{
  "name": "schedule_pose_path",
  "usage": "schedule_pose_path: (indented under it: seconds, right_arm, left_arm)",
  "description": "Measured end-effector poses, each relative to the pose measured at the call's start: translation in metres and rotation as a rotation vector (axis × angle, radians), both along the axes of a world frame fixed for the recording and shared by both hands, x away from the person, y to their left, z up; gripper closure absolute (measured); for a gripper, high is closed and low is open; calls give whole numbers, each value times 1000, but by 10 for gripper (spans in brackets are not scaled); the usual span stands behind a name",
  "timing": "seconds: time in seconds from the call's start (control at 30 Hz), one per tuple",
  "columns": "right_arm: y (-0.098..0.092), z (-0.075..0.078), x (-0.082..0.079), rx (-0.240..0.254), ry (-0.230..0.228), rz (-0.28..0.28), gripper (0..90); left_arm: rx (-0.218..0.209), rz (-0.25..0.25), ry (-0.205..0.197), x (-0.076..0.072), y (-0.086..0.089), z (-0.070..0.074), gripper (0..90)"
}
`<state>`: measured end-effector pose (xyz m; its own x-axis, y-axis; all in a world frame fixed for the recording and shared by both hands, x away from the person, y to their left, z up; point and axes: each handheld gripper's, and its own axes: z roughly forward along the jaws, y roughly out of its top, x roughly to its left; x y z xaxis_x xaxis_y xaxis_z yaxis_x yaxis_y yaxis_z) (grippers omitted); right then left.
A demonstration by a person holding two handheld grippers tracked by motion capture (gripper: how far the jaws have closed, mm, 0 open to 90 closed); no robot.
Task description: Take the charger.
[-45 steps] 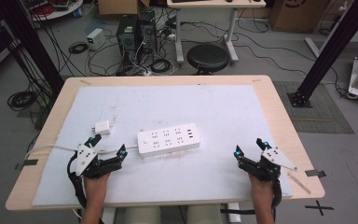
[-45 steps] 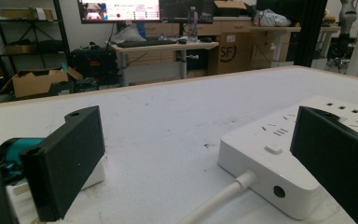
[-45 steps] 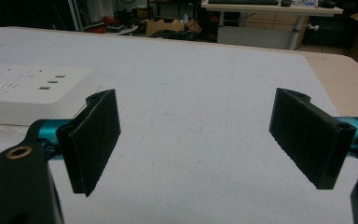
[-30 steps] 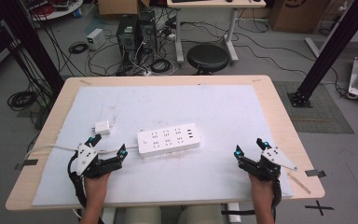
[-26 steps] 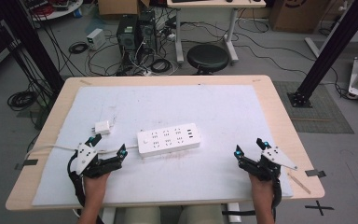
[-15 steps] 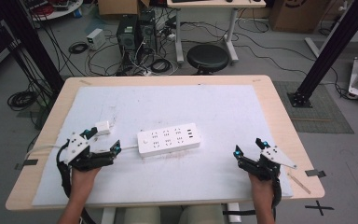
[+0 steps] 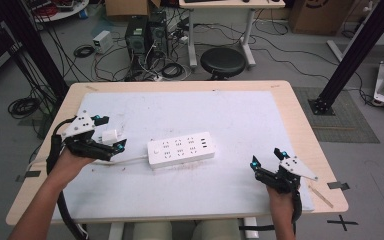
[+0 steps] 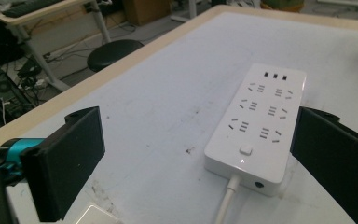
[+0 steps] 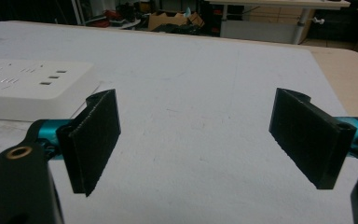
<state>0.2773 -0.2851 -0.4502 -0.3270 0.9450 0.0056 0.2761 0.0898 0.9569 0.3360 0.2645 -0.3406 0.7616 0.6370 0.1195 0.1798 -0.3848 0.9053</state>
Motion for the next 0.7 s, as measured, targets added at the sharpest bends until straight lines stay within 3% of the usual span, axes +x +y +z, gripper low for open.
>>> schedule_pose_path:
  seconds: [0.13, 0.27, 0.37, 0.47, 0.53, 0.63, 0.7]
  right_arm:
    - [0, 0, 0, 1, 7, 1, 168]
    - [0, 0, 0, -1, 4, -1, 168]
    - [1, 0, 0, -1, 5, -1, 168]
    - [1, 0, 0, -7, 2, 2, 168]
    - [1, 0, 0, -8, 2, 1, 168]
    - [2, 0, -1, -4, 8, -2, 168]
    - [1, 0, 0, -8, 4, -3, 168]
  left_arm:
    - [77, -82, 24, 10, 2, 5, 29]
    - [182, -139, 59, 22, 4, 6, 29]
    - [233, -166, 92, 32, 6, 7, 29]
    - [263, -178, 124, 41, 9, 7, 42]
    - [271, -190, 142, 47, 12, 6, 128]
    - [267, -171, 174, 53, 16, 4, 128]
    - [288, -167, 176, 56, 19, 2, 128]
